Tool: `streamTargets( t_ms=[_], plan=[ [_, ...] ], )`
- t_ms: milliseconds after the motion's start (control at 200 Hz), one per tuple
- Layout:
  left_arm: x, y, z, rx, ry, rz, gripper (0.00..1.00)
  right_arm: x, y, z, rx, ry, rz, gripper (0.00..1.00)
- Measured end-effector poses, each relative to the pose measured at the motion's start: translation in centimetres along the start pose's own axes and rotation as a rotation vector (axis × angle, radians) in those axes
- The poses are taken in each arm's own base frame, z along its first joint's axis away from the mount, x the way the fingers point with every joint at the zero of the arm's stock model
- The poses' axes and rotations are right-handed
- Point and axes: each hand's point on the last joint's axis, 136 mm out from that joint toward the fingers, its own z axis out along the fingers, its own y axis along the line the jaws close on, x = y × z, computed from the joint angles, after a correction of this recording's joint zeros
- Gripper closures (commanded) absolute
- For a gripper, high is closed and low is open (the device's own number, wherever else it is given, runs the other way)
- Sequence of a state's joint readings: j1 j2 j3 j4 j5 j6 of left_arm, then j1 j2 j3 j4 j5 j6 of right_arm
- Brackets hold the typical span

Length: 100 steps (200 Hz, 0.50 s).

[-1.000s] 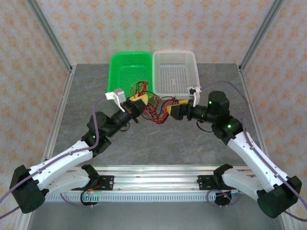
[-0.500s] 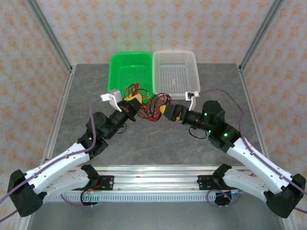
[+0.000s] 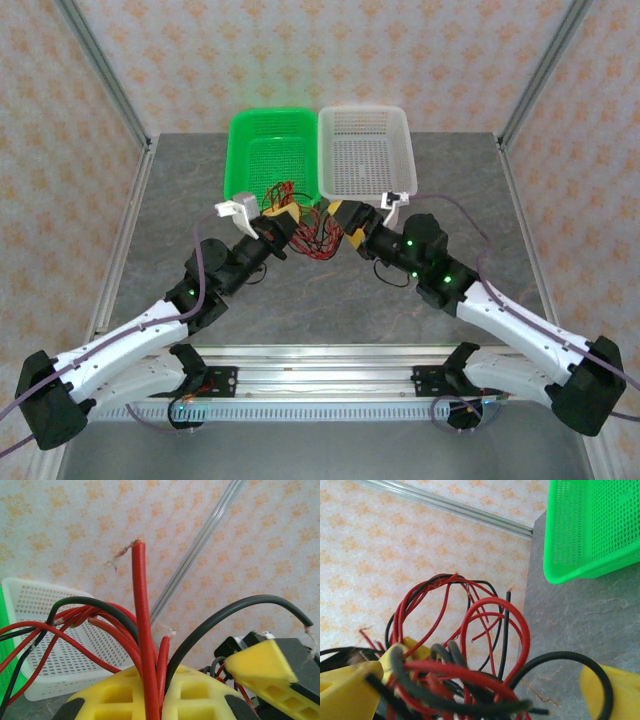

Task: Untangle the cables

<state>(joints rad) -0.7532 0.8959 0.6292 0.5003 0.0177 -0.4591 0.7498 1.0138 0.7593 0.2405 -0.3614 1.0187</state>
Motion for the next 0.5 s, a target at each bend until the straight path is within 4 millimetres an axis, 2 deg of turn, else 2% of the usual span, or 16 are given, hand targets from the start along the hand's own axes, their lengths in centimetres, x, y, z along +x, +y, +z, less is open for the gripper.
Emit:
streamTargets(
  t_ms=[65, 115, 240, 310, 345, 501],
  plan=[
    [0.1, 0.1, -0.2, 0.000, 0.000, -0.001, 1.00, 0.1, -0.4, 0.5, 0.009, 0.000, 0.021, 0.06],
    [0.3, 0.1, -0.4, 0.003, 0.000, -0.002, 1.00, 0.0, -0.6, 0.8, 0.013, -0.006, 0.033, 0.13],
    [0.8, 0.3, -1.0, 0.008, 0.003, -0.007, 1.00, -0.3, -1.3, 1.2, 0.021, -0.031, 0.065, 0.58],
    [0.9, 0.6, -1.5, 0.003, -0.003, -0.008, 1.00, -0.4, -1.8, 1.2, 0.033, -0.043, 0.079, 0.89],
    [1.0, 0.8, -1.9, -0.005, -0.011, -0.009, 1.00, -0.4, -2.1, 1.3, 0.039, -0.049, 0.084, 0.99],
    [1.5, 3.0, -4.0, -0.059, -0.058, -0.027, 1.00, -0.3, -3.4, 1.2, 0.061, -0.067, 0.100, 1.00]
  ],
)
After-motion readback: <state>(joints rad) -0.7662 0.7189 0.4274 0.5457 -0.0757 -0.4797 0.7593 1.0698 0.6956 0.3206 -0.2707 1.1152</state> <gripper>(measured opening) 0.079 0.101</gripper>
